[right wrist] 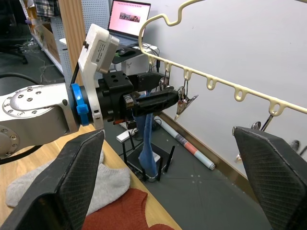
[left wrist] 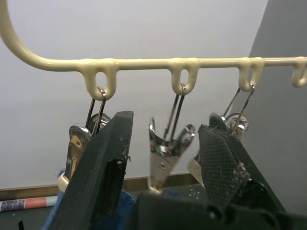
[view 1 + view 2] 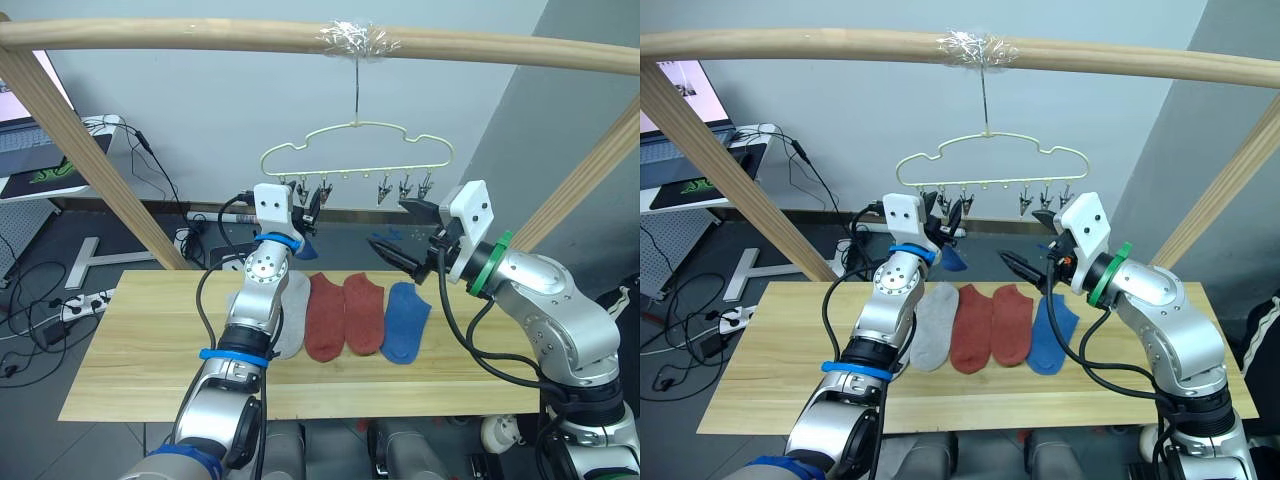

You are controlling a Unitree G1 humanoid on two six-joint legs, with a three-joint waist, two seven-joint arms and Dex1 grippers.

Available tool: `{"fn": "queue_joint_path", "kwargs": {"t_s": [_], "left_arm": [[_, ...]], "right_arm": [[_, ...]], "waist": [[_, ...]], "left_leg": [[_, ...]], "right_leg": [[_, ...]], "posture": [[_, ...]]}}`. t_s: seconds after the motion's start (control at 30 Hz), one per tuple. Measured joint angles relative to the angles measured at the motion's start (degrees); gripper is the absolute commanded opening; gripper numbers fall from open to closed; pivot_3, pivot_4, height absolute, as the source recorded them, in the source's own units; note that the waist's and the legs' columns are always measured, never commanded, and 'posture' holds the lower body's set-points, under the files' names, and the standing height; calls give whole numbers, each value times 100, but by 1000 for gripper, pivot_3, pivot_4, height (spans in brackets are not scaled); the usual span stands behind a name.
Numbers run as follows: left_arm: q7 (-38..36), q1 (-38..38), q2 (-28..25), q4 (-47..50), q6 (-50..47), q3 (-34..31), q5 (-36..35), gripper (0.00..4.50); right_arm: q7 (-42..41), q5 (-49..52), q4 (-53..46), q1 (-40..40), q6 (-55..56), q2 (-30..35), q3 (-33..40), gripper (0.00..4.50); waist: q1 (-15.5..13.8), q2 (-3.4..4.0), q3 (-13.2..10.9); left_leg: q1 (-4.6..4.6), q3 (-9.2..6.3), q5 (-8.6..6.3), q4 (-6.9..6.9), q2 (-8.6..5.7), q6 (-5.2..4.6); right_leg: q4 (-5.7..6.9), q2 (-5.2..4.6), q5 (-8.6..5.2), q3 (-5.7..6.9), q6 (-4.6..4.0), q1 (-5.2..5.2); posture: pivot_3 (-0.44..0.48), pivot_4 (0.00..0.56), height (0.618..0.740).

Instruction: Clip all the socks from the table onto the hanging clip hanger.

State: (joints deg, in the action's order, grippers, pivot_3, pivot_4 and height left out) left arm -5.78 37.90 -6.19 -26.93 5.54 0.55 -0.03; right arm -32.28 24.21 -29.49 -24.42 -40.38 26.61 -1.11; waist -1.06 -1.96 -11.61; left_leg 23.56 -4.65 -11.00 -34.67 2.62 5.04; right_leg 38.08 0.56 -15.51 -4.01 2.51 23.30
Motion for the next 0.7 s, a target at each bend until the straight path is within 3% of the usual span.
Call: {"fn": "queue_joint_path", "kwargs": {"t_s": [0.1,0.2,0.33,0.4,0.7], "left_arm": [[-7,0,16,-30,8,-7,-6,2420],[-8,5,19,-38,26,-4,2,1844],[-5,10,18,-44,70,-3,5,695],[-5,11,18,-44,102,-2,8,407],[9,2,18,-23,107,5,20,279]], "right_arm": [[2,3,0,0,0,0,0,4500],[4,5,0,0,0,0,0,4500],[5,6,2,0,0,-1,0,4500],[4,8,8,0,0,-1,0,4500],[13,15,38,1,0,-13,-4,4500]], "waist": [[5,0,0],[9,0,0],[10,0,0],[11,0,0],[9,0,0]], "left_leg": [[0,0,0,-1,0,0],[0,0,0,-2,0,0],[0,0,0,-2,0,0],[0,0,0,-2,0,0],[1,0,0,-3,0,0]], "right_leg": [[0,0,0,-1,0,0],[1,0,1,0,1,0],[0,0,1,-1,1,0],[1,0,1,0,1,0],[1,0,1,0,1,0]], "posture": [[63,189,740],[63,189,740],[63,189,740],[63,189,740],[67,191,740]]}}
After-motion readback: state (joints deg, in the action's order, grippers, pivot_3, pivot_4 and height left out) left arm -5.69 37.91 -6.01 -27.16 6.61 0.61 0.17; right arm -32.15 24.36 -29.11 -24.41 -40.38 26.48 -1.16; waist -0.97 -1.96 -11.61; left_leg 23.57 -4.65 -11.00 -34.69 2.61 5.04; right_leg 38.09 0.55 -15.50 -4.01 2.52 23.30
